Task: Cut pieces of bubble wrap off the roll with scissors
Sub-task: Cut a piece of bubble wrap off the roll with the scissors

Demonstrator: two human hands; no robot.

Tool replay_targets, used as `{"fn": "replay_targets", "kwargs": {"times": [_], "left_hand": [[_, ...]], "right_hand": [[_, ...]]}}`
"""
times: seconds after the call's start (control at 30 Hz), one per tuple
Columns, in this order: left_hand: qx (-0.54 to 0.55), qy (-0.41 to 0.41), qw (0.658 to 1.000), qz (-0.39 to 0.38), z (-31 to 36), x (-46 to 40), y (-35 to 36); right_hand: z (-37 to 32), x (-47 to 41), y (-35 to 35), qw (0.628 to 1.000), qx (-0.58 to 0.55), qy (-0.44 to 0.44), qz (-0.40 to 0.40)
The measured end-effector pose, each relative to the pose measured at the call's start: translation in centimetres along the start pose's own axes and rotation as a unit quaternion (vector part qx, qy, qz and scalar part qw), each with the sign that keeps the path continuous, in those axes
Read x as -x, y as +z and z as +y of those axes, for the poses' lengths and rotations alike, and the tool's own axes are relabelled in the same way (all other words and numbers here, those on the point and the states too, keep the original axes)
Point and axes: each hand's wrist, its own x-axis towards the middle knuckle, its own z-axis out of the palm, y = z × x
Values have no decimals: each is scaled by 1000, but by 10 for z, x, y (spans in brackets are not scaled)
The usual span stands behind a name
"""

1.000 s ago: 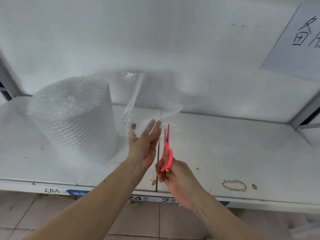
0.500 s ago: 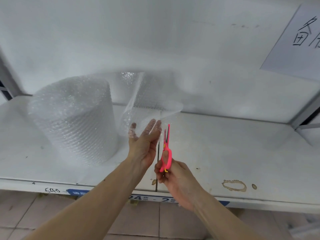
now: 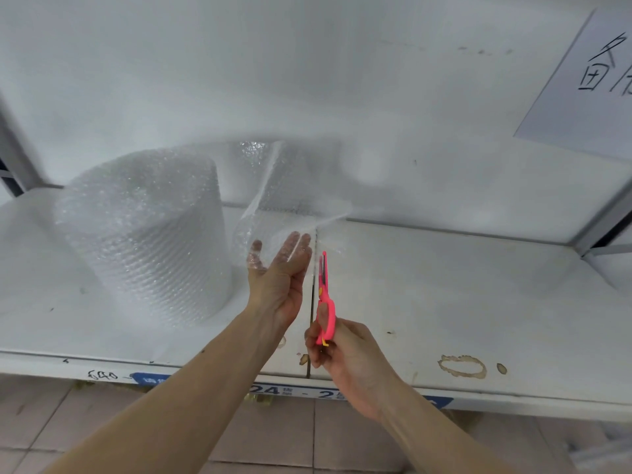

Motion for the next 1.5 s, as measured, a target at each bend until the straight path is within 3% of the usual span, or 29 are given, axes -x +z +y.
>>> {"fn": "replay_targets", "kwargs": {"times": [1.5], "left_hand": [[-24,-17,1000,-7,-4,8,2]], "right_hand": [[-2,-4,-2,1000,9,-15,20]]}}
